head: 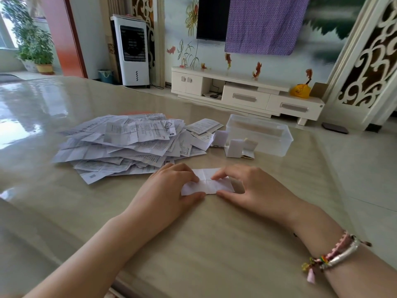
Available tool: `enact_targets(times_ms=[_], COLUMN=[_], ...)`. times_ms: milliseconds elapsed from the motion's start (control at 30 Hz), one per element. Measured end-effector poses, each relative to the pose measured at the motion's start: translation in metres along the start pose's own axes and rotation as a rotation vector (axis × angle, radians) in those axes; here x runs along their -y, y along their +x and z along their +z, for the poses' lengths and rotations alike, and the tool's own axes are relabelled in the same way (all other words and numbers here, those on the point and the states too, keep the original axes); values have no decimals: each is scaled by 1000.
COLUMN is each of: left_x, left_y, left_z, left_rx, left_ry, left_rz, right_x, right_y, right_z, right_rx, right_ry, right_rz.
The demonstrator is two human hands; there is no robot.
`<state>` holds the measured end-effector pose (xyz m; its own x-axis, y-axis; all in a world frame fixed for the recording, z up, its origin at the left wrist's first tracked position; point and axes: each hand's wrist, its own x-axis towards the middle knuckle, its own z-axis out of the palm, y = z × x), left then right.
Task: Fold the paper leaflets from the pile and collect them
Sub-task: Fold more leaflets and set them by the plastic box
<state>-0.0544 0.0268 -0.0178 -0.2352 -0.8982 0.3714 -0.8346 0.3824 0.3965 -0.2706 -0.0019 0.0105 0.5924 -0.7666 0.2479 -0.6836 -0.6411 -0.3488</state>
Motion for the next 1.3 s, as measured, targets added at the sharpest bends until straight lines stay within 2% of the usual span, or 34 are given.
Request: enact_targets(times_ms=[200,433,633,767,867,967,1067,1200,1300], left_x=[-4,-8,-6,-14,-16,-15,-18,-23,-26], left_y=[0,2,6,8,9,11,10,7,5], left_z=[-3,-2,-2,-4,-3,2,6,8,9], left_rx=[3,-41,-44,-72,-77,-84,-99,-63,-46], left_ry=[50,80,0,-122,-188,-181,-143,92,137], left_rz=[6,12,-68,-188,-248,-304,-346,-334,-341], right_x=[3,-4,-9,-10,-13,-17,-18,-12,-5], right_y=[1,3,8,11,15,20,23,24,25], right_z=[3,5,7,9,12,19,23,25,26], right_rx=[-52,-96,-219,-253,-256,-249,-236,-183,-132], right_ry=[-53,59,292,496,561,507,353,145,-1], right_rz=[-36,54,188,260,307,343,353,346,341])
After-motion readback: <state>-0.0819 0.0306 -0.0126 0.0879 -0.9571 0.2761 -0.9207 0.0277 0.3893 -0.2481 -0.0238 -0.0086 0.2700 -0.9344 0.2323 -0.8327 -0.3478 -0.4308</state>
